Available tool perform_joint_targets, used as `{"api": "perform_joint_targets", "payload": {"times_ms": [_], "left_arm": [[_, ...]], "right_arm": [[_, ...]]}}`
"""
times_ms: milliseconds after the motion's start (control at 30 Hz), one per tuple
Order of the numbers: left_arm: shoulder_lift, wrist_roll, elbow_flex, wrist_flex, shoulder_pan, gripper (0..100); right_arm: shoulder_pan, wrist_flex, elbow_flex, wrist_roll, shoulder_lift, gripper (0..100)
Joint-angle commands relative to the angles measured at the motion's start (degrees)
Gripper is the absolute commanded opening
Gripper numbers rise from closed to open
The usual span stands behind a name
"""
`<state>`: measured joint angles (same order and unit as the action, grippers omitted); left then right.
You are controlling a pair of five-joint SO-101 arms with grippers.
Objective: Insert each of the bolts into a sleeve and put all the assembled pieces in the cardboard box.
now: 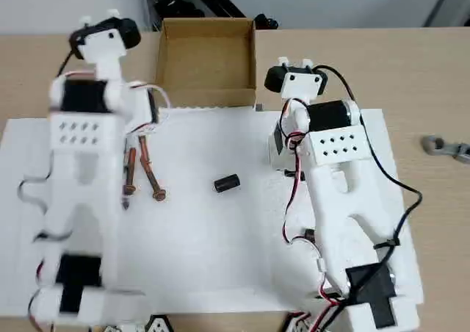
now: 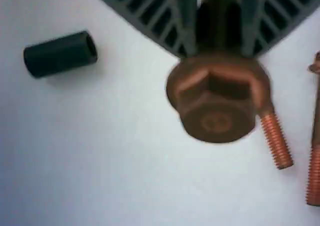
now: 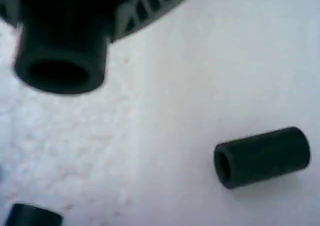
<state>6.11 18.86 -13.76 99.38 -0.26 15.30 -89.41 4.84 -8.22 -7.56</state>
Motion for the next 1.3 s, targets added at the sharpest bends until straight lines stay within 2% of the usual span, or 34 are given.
{"api": "perform_joint_targets", "payload": {"times_ms": [0,233,367,700,800,900,1033,1167,1267], "left_arm": [[12.9,-4.8,4.4,1.0,0.4,0],[27.8,-9.1,8.7,-4.0,-0.1,0],[34.1,-9.2,9.0,-7.8,0.0,0],[36.1,-10.5,10.5,-9.9,0.4,0],[36.3,-13.9,10.5,-10.0,0.4,0],[36.4,-14.3,10.5,-10.5,0.4,0],[36.0,-12.2,10.5,-14.2,2.3,0],[36.0,-9.9,11.7,-20.5,7.5,0],[36.3,-9.8,16.7,-28.3,10.3,0]], "right_arm": [[2.1,0.6,-1.7,0.2,-3.3,0.7],[6.2,6.2,-9.8,0.8,-3.3,0.7],[9.3,6.5,-14.7,7.5,-3.3,0.7],[15.2,7.1,-20.5,15.3,-13.8,0.9],[16.7,7.0,-20.4,14.0,-19.4,0.9],[16.6,6.4,-20.2,11.1,-25.0,0.9],[16.6,6.4,-14.6,10.6,-33.8,1.1],[16.6,7.2,-0.7,10.5,-44.6,1.2],[16.6,14.0,12.4,10.3,-54.1,1.3]]}}
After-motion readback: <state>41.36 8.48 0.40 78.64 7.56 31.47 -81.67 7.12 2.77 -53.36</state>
